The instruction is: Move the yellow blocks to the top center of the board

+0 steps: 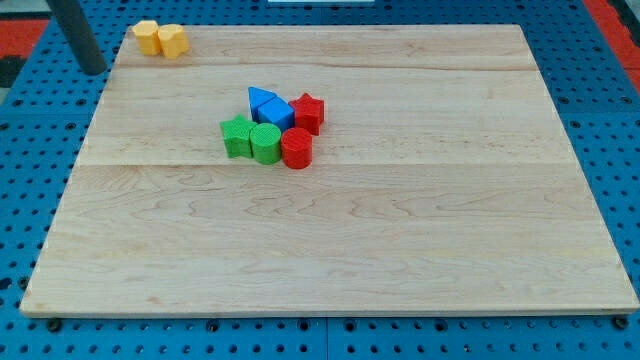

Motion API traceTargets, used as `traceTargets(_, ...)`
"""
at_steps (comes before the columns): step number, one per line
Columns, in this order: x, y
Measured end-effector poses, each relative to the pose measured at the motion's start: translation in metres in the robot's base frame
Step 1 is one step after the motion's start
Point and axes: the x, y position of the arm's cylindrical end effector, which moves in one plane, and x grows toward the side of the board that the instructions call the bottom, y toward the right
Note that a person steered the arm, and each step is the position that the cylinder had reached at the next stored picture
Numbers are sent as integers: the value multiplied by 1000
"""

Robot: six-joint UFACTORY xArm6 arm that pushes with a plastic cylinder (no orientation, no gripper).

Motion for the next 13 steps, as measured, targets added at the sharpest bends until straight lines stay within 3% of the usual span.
traceTargets(2, -65, 1)
traceTargets(4, -28, 88)
traceTargets(7, -34, 96)
traceTargets(9, -68, 64)
traceTargets(10, -80, 87)
traceTargets(12, -44, 185)
traceTargets(13, -41, 176)
